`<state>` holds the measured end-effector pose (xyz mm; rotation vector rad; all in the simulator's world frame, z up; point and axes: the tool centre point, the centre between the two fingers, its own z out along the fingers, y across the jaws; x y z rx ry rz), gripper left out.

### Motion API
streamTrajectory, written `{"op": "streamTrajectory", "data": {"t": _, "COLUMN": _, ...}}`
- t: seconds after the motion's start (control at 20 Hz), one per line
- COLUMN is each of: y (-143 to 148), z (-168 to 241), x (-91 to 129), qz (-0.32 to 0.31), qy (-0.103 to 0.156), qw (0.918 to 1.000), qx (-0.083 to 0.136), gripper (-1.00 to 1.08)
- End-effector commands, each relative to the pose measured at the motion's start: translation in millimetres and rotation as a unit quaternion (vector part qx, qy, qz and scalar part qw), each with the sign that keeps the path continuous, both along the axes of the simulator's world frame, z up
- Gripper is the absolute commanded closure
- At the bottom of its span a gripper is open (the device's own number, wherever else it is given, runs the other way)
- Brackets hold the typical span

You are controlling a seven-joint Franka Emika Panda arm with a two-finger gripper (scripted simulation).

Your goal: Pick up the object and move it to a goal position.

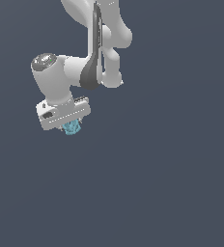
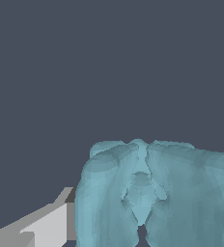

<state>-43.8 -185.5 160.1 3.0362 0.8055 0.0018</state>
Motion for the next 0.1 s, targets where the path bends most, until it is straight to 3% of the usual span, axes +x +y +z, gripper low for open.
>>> {"op": "streamTrajectory", "data": {"t": 0.0, "y": 1.5, "z": -1.8, "x": 0.5, "qz": 0.001, "qy": 0.001, "qw": 1.0000, "qx": 0.000, "gripper": 1.08}}
{"op": "streamTrajectory", "data": {"t": 0.05, "y": 1.7, "z": -2.2, "x": 0.5, "qz": 0.001, "qy": 0.001, "qw": 1.0000, "qx": 0.000, "gripper": 1.08}}
